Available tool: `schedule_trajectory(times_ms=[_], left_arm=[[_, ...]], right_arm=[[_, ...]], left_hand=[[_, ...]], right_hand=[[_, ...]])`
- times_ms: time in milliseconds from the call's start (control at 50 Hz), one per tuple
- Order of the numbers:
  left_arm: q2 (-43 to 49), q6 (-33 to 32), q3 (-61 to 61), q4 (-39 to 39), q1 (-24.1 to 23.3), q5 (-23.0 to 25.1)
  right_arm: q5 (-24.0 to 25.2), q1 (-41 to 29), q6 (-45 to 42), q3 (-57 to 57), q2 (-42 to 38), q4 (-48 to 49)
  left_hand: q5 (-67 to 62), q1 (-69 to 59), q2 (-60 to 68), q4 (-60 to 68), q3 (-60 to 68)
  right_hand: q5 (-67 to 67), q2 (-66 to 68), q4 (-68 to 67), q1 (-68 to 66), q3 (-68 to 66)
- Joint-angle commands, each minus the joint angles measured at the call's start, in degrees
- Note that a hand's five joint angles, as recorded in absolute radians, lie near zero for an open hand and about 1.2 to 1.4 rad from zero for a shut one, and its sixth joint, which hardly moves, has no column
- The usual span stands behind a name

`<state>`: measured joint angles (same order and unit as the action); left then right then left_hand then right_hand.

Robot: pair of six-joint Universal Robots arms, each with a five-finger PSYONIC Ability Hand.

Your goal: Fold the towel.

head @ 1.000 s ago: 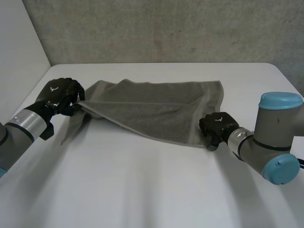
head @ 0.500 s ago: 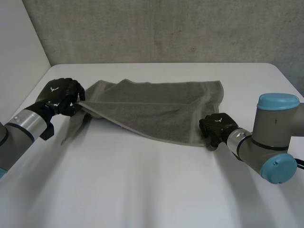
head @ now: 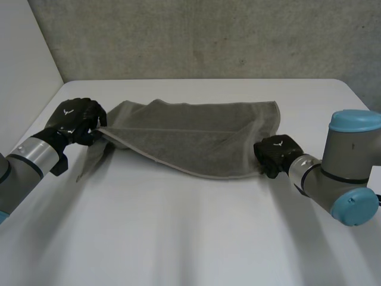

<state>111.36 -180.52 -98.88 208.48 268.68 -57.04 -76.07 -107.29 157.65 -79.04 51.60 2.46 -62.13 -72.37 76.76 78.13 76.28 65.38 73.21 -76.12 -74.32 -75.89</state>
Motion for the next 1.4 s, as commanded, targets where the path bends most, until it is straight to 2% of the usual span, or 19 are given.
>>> schedule_trajectory(times_ms=[20,140,220,320,440,480,540,700,940,980,1020,1040,1060,1080,1120,1180,1400], left_arm=[[0.0,-0.09,-0.09,-0.09,-0.26,0.09],[0.79,-0.79,-0.79,0.26,-0.61,0.26],[3.07,-0.97,-0.88,1.14,-1.49,0.09],[6.85,-2.02,-0.53,3.34,-3.16,-0.35],[9.93,-6.33,0.61,5.1,-4.39,-4.22],[10.28,-7.39,0.88,5.1,-4.57,-5.54],[11.33,-8.88,0.97,4.66,-5.62,-8.69],[12.57,-8.62,0.97,4.57,-7.11,-9.58],[15.9,-5.28,3.6,4.66,-9.84,-10.02],[16.35,-5.28,4.04,4.57,-9.93,-10.72],[16.87,-5.45,4.57,4.39,-9.93,-12.73],[16.87,-5.45,4.57,4.39,-9.93,-12.74],[16.7,-5.45,4.83,4.39,-9.93,-14.05],[16.7,-5.45,4.83,4.39,-9.93,-14.06],[16.0,-5.72,5.18,4.22,-9.76,-16.69],[13.99,-6.59,5.27,3.78,-9.23,-18.54],[3.69,-10.2,0.97,0.79,-5.62,-17.75]], right_arm=[[0.39,0.32,4.32,0.12,7.53,-0.79],[1.53,5.14,11.35,1.35,15.1,-1.05],[3.2,6.3,12.42,1.35,15.81,-1.41],[4.96,6.56,12.51,2.23,15.72,-4.39],[5.05,6.56,12.69,2.32,15.64,-4.75],[5.05,6.56,12.69,2.4,15.64,-4.75],[5.05,6.65,12.51,2.58,15.64,-4.75],[4.96,7.0,12.51,2.84,15.9,-4.83],[5.05,8.23,12.42,3.11,16.07,-5.36],[5.05,8.49,12.42,3.46,16.08,-5.88],[5.05,8.76,12.42,3.99,16.08,-6.59],[5.05,8.93,12.42,4.33,16.16,-7.29],[5.05,8.94,12.42,4.34,16.16,-7.29],[5.14,9.37,12.42,4.6,16.16,-7.9],[5.23,9.81,12.34,4.86,16.25,-8.44],[5.23,10.87,12.25,5.57,16.34,-9.58],[6.1,13.24,10.5,4.52,18.27,-13.71]], left_hand=[[-7.87,-7.63,3.24,1.87,3.72],[-7.87,-7.63,3.24,1.87,3.72],[1.5,1.75,-6.13,-7.5,-5.66],[5.06,5.3,-9.69,-11.06,-9.21],[8.42,8.66,-13.05,-14.42,-12.58],[12.46,12.7,-17.09,-18.46,-16.61],[29.89,30.13,-34.52,-35.89,-34.04],[37.52,37.76,-42.15,-43.52,-41.68],[36.02,36.26,-40.65,-42.02,-40.17],[33.49,33.73,-38.11,-39.49,-37.64],[19.94,20.18,-24.56,-25.94,-24.09],[19.86,20.1,-24.49,-25.86,-24.02],[13.37,13.61,-17.99,-19.37,-17.52],[13.3,13.54,-17.93,-19.3,-17.46],[4.1,4.34,-8.72,-10.1,-8.25],[-2.66,-2.42,-1.97,-3.34,-1.5],[-4.19,-3.95,-0.43,-1.81,0.04]], right_hand=[[4.62,6.79,-3.88,-5.68,-4.11],[4.62,6.79,-3.88,-5.68,-4.11],[4.62,6.79,-3.88,-5.68,-4.11],[4.62,6.79,-3.88,-5.68,-4.11],[4.62,6.79,-3.88,-5.68,-4.11],[4.62,6.79,-3.88,-5.68,-4.11],[4.62,6.79,-3.88,-5.68,-4.11],[4.62,6.79,-3.88,-5.68,-4.11],[4.62,6.79,-3.88,-5.68,-4.11],[4.62,6.79,-3.88,-5.68,-4.11],[4.62,6.79,-3.88,-5.68,-4.11],[4.62,6.79,-3.88,-5.68,-4.11],[4.62,6.79,-3.88,-5.68,-4.11],[4.62,6.79,-3.88,-5.68,-4.11],[4.62,6.79,-3.88,-5.68,-4.11],[4.62,6.79,-3.88,-5.68,-4.11],[4.62,6.79,-3.88,-5.68,-4.11]])
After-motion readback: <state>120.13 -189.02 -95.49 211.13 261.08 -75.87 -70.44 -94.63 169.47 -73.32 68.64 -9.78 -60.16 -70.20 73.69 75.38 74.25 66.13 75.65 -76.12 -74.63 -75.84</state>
